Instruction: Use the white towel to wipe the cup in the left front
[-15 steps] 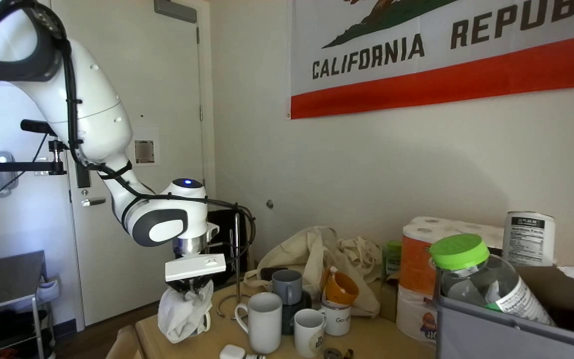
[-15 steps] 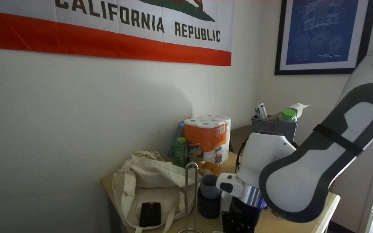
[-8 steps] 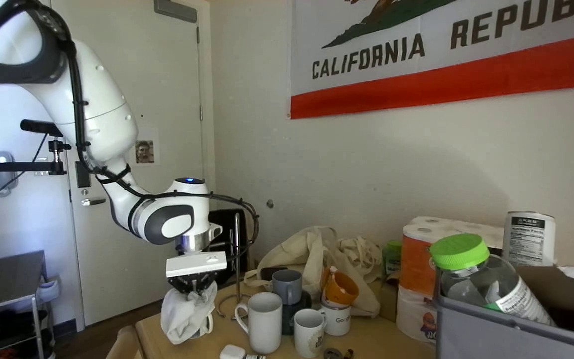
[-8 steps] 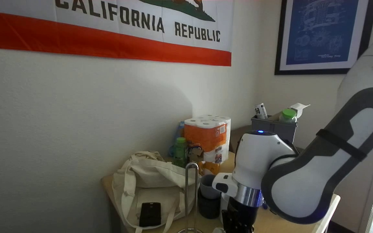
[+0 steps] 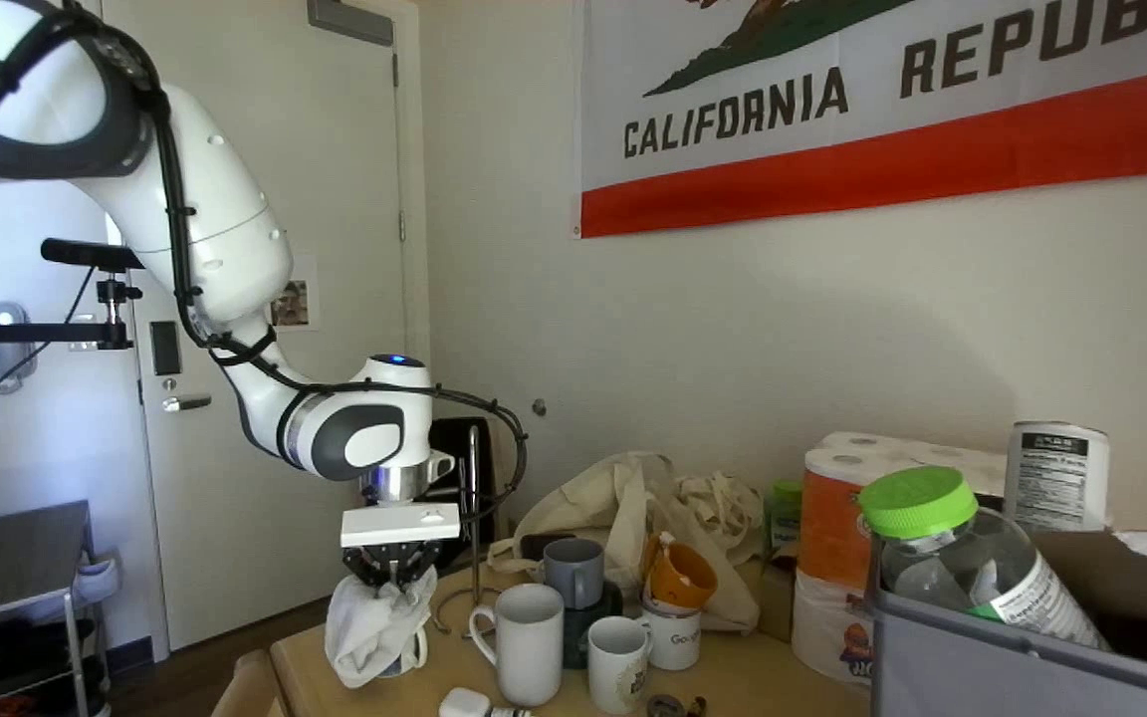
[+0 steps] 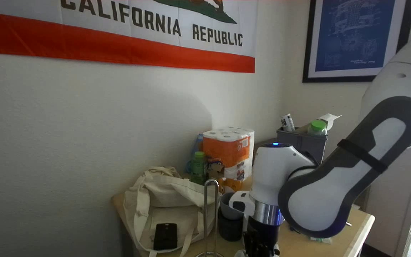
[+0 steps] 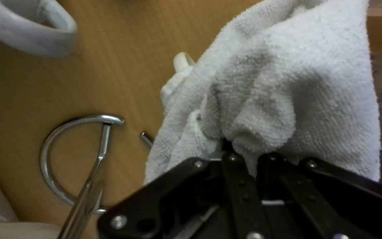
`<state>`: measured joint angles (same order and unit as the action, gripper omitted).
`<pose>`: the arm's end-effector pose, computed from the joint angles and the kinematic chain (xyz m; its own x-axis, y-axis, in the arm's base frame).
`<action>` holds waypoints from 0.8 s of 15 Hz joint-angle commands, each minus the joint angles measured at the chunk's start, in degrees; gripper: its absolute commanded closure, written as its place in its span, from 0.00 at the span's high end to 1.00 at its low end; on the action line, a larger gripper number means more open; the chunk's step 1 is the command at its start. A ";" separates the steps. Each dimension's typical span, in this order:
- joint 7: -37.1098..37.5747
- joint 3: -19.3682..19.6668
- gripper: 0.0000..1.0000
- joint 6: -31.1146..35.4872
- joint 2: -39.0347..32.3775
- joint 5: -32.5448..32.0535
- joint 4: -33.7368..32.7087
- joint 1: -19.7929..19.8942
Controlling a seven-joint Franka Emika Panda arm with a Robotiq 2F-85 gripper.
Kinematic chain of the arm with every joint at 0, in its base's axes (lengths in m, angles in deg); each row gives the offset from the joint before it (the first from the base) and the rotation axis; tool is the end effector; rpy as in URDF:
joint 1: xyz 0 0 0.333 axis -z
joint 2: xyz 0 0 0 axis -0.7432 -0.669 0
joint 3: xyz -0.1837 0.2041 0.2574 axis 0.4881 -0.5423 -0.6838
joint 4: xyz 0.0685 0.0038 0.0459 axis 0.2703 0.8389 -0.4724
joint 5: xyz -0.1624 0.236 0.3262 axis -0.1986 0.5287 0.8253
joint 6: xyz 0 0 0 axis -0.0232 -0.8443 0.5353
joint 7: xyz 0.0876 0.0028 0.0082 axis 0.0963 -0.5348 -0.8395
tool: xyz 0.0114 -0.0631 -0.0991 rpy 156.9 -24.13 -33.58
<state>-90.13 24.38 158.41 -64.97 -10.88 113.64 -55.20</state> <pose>0.5259 0.2249 0.2277 0.3378 0.9336 0.1194 0.9412 -0.3354 -0.0404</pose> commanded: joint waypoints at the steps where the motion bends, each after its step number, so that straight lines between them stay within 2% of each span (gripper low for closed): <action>1: 0.69 -0.56 0.02 2.63 -3.23 0.17 -1.05 1.42; 8: 7.17 3.53 0.02 9.40 -4.61 -7.55 -0.78 -0.16; 12: 13.07 5.58 0.02 6.53 -5.23 -13.85 -1.92 -0.99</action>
<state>-81.13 27.91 165.88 -67.05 -20.59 112.66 -55.09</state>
